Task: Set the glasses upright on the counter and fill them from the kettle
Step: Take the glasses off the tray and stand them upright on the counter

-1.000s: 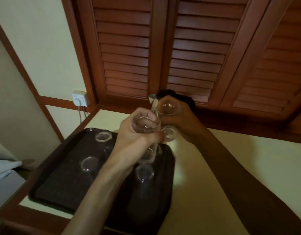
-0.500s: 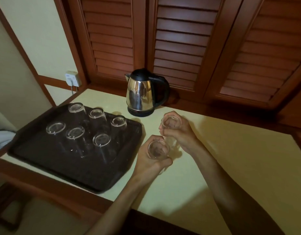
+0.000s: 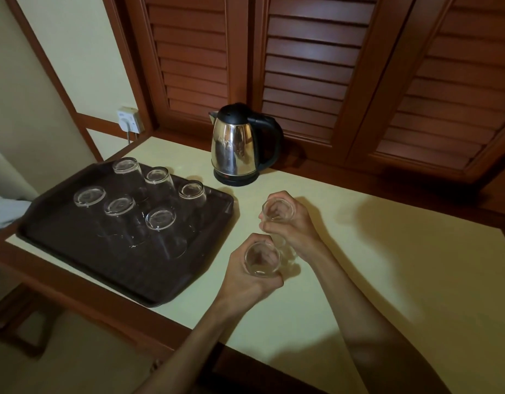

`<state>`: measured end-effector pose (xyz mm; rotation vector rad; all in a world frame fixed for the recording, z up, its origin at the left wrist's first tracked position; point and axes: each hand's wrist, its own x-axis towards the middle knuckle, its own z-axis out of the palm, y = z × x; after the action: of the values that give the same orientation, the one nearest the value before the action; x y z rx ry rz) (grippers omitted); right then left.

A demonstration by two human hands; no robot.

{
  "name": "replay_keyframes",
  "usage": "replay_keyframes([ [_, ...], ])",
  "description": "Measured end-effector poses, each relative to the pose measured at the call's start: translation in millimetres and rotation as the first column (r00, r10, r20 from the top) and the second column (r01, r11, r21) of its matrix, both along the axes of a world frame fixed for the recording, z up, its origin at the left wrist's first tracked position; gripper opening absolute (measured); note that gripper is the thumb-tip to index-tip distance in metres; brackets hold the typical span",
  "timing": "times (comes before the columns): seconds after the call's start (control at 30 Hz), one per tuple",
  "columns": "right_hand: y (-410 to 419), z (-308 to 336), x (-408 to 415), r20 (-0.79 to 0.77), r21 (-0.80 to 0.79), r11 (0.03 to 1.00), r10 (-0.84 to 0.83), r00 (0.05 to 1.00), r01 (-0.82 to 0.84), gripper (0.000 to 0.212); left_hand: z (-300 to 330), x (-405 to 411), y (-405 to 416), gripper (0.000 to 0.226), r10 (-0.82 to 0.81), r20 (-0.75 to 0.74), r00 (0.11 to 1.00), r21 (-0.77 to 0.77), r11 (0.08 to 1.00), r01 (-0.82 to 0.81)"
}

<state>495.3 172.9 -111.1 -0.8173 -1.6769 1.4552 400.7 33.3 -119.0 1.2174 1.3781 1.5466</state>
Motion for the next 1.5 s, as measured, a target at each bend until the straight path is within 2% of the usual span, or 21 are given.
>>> replay_keyframes([
  [0.57,3.1,-11.6,-2.2,0.113,0.061,0.998,-0.028,0.993,0.021,0.045,-3.9,-20.6,1.3,0.037,-0.110,-0.055,0.992,-0.047,0.993,0.107],
  [0.7,3.3,-13.3,-0.9,0.109,0.048,0.998,-0.041,0.993,0.036,0.054,0.0,-21.0,-0.1,0.035,-0.132,-0.074,0.988,-0.062,0.990,0.128],
  [0.83,1.1,-16.3,0.0,0.122,0.010,1.000,-0.027,0.992,0.026,0.075,1.3,-23.0,-1.5,0.041,-0.135,-0.070,0.988,-0.080,0.988,0.129],
  [0.93,-1.5,-10.9,2.8,0.151,0.057,0.998,-0.048,0.987,0.040,0.089,6.8,-21.8,-4.4,0.058,-0.132,-0.049,0.990,-0.086,0.988,0.127],
  [1.1,-2.7,13.1,13.8,0.080,0.134,0.990,-0.049,0.996,0.038,0.090,19.4,-24.4,-11.0,0.073,-0.113,-0.070,0.991,-0.026,0.993,0.111],
  [1.33,-5.9,63.1,2.2,0.049,0.312,0.949,-0.068,0.996,0.050,0.087,60.0,-53.8,-19.4,0.068,-0.080,-0.204,0.976,0.089,0.991,0.099],
  [1.5,-7.8,89.3,-40.6,0.061,0.413,0.910,-0.010,0.998,-0.016,0.089,94.8,-96.4,-23.6,0.063,-0.025,-0.298,0.954,0.153,0.985,0.073],
])
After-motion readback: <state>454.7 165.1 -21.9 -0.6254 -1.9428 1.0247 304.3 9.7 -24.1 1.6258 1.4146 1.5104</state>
